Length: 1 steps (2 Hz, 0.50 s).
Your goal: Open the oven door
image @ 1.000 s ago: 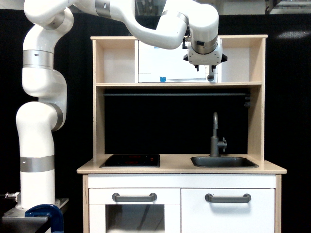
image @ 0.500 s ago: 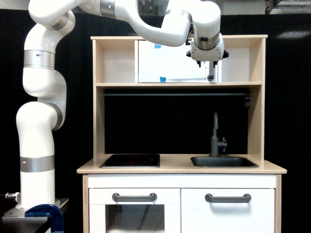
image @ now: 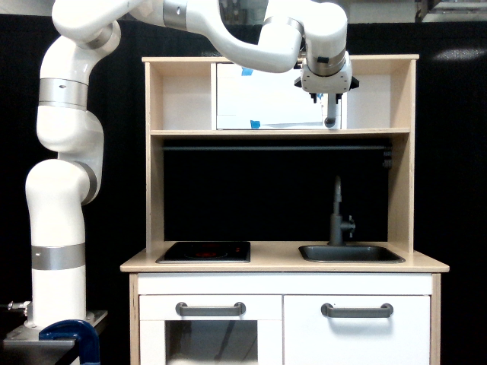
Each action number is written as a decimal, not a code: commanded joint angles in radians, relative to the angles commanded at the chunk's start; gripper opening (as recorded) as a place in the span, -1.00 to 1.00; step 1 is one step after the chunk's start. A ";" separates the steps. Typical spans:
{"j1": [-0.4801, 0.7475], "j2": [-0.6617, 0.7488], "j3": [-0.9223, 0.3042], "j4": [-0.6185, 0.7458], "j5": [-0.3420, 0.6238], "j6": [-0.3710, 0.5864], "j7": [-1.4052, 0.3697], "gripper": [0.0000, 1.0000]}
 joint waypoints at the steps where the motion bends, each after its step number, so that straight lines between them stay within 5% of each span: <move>1: 0.030 0.047 0.043 0.055 0.004 -0.068 0.027 1.00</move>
